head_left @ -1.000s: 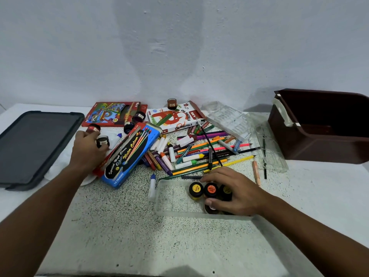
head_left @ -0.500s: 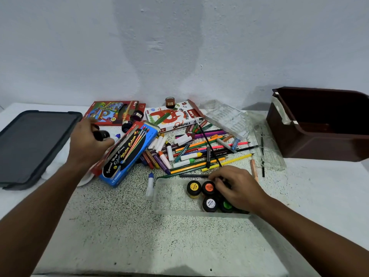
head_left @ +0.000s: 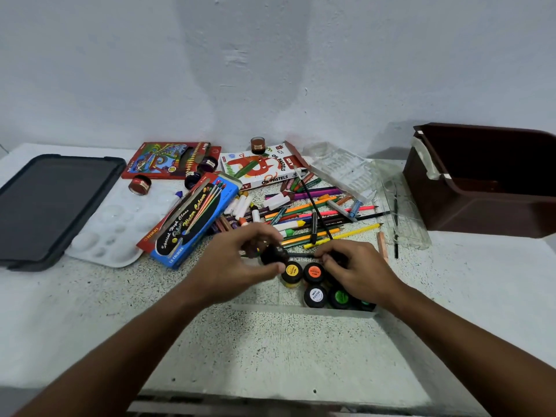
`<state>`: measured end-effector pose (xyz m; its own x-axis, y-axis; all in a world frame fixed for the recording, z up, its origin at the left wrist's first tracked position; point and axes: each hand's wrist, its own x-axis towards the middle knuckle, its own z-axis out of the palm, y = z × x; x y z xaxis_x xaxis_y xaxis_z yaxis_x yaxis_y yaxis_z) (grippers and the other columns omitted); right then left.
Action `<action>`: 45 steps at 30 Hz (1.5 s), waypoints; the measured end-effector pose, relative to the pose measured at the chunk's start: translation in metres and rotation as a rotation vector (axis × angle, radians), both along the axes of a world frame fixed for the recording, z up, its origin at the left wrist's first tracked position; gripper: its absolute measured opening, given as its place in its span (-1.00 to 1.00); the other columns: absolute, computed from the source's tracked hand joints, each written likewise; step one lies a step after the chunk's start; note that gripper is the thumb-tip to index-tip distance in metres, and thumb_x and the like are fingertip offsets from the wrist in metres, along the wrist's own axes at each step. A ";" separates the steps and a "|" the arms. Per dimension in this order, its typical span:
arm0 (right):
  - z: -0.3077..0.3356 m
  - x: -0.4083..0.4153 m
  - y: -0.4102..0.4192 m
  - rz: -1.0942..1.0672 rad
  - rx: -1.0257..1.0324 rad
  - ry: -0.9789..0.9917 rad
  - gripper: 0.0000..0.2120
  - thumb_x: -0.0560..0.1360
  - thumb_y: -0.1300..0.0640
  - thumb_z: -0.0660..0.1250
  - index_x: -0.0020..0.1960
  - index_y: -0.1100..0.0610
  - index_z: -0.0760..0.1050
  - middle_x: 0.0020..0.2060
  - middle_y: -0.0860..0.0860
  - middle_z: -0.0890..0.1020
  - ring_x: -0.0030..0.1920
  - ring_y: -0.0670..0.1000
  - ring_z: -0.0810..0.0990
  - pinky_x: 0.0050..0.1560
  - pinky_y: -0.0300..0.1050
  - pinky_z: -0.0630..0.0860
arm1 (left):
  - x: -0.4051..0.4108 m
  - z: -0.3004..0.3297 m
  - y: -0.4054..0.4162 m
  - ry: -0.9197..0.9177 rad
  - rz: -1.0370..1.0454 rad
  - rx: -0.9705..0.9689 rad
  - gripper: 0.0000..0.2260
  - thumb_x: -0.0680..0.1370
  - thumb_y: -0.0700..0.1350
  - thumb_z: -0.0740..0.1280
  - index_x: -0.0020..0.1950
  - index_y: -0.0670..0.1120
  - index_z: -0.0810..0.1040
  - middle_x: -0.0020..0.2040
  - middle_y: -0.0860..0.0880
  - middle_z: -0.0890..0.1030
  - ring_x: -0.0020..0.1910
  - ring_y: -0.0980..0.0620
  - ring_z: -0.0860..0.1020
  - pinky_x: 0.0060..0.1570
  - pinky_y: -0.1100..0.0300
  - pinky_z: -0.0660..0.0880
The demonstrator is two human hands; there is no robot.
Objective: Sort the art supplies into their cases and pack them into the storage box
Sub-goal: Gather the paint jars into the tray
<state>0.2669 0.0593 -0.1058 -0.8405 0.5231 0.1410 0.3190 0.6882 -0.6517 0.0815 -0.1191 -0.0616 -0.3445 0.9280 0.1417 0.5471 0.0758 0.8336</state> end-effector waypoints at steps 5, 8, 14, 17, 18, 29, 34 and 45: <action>0.001 0.000 -0.001 -0.001 0.006 -0.013 -0.84 0.52 0.14 0.32 0.04 0.00 0.63 -0.09 -0.18 0.65 -0.09 -0.20 0.58 -0.12 -0.36 0.48 | 0.019 -0.011 -0.003 -0.017 -0.087 -0.026 -0.67 0.34 -0.16 0.59 0.05 0.00 0.61 -0.07 0.08 0.65 -0.11 0.08 0.63 -0.06 0.16 0.61; 0.002 -0.002 -0.002 -0.002 0.010 -0.016 -0.84 0.52 0.14 0.32 0.05 0.00 0.63 -0.07 -0.18 0.65 -0.08 -0.20 0.57 -0.11 -0.37 0.48 | 0.023 -0.014 -0.003 -0.003 -0.092 -0.037 -0.66 0.31 -0.16 0.60 0.02 0.01 0.62 -0.03 0.08 0.61 -0.07 0.10 0.61 -0.05 0.18 0.60; 0.003 0.000 -0.003 -0.008 -0.001 -0.027 -0.84 0.52 0.14 0.31 0.04 -0.01 0.63 -0.08 -0.19 0.64 -0.08 -0.21 0.57 -0.11 -0.39 0.46 | 0.029 -0.019 -0.001 0.128 -0.131 -0.101 -0.65 0.28 -0.10 0.61 0.03 -0.01 0.67 0.00 0.11 0.59 -0.09 0.19 0.57 -0.09 0.29 0.56; 0.005 -0.001 -0.003 -0.008 0.001 -0.034 -0.84 0.52 0.14 0.31 0.04 0.00 0.63 -0.06 -0.18 0.65 -0.06 -0.19 0.57 -0.07 -0.32 0.50 | 0.032 -0.021 0.002 0.151 -0.137 -0.147 -0.63 0.30 -0.08 0.60 0.08 -0.02 0.67 0.02 0.12 0.56 -0.12 0.21 0.54 -0.12 0.39 0.52; 0.005 -0.001 -0.003 -0.007 0.002 -0.035 -0.84 0.52 0.14 0.31 0.05 0.01 0.63 -0.06 -0.17 0.65 -0.06 -0.19 0.57 -0.07 -0.32 0.50 | 0.032 -0.022 0.003 0.145 -0.139 -0.160 -0.63 0.30 -0.08 0.59 0.09 -0.02 0.66 0.02 0.13 0.54 -0.13 0.21 0.54 -0.12 0.37 0.53; 0.008 0.001 0.000 0.127 -0.042 -0.027 -0.83 0.46 0.00 0.41 0.05 -0.04 0.61 -0.10 -0.14 0.65 -0.08 -0.18 0.60 -0.06 -0.12 0.56 | 0.025 -0.024 0.005 0.145 0.004 -0.093 -0.82 0.50 -0.09 0.43 0.10 0.00 0.65 -0.01 0.11 0.52 -0.13 0.23 0.55 -0.11 0.39 0.51; 0.011 -0.003 0.003 0.176 -0.041 -0.089 -0.78 0.46 -0.06 0.41 0.09 -0.09 0.59 -0.08 -0.13 0.63 -0.08 -0.17 0.58 -0.05 -0.11 0.56 | 0.027 -0.034 0.011 0.234 -0.029 -0.077 -0.80 0.54 -0.09 0.38 0.15 -0.05 0.66 -0.02 0.04 0.50 -0.13 0.21 0.49 -0.14 0.44 0.40; 0.017 -0.010 0.007 0.200 -0.010 -0.199 -0.79 0.47 -0.07 0.38 0.09 -0.10 0.58 -0.10 -0.16 0.59 -0.08 -0.15 0.54 -0.06 -0.13 0.52 | 0.020 -0.034 0.022 0.261 -0.023 -0.041 -0.87 0.46 -0.13 0.49 -0.01 -0.05 0.72 -0.13 0.03 0.61 -0.20 0.23 0.54 -0.15 0.33 0.53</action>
